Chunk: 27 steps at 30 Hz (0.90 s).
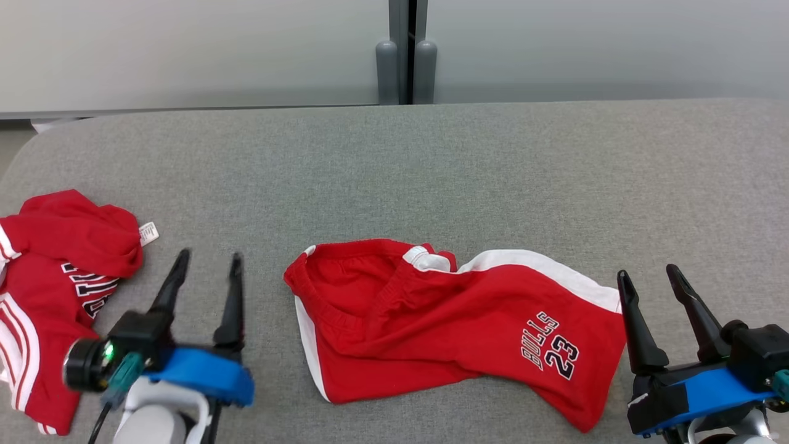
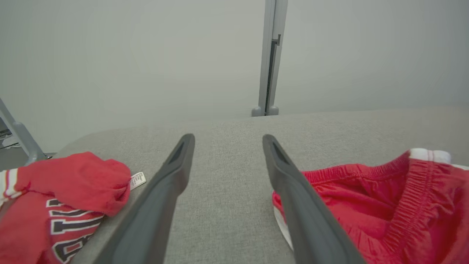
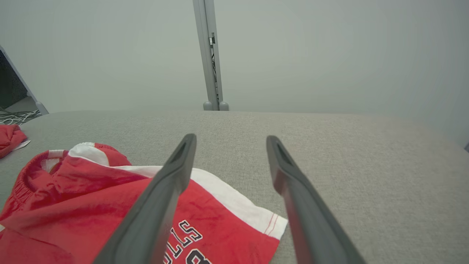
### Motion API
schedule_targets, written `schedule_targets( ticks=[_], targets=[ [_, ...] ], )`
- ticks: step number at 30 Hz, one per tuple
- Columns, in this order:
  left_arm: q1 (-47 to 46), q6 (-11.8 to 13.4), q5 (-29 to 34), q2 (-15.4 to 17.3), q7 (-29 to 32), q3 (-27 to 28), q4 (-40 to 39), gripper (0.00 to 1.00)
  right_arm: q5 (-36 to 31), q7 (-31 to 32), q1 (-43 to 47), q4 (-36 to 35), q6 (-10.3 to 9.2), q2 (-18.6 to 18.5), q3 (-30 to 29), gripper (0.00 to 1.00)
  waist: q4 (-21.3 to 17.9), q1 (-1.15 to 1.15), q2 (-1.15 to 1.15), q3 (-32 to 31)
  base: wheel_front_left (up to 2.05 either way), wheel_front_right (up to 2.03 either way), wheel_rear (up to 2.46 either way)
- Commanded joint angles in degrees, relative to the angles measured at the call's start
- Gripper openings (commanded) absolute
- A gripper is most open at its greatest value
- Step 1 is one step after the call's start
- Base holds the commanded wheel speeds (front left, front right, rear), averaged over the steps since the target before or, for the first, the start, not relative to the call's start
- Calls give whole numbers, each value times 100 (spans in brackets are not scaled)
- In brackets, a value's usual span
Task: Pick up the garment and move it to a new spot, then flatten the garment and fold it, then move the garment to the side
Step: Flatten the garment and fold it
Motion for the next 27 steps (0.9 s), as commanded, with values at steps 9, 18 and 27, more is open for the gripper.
schedule_targets(
  ticks=[9, 18, 27],
  targets=[
    [-1180, -706, 53, -340, 1532, -1106, -657, 100, -28, 45, -167, 40, 1, 19, 44, 100, 36, 0, 0, 313, 0, 0, 0],
    [-1640, -1007, -315, -518, 2441, -1880, -227, 100, -10, 16, -243, 157, 1, 47, 95, 100, -185, 0, 0, 429, 0, 0, 0],
    [-1909, -1036, -624, -530, 2742, -1997, 521, 100, 26, -27, -307, 235, 1, 74, 123, 100, -370, 0, 0, 518, 0, 0, 0]
  ],
)
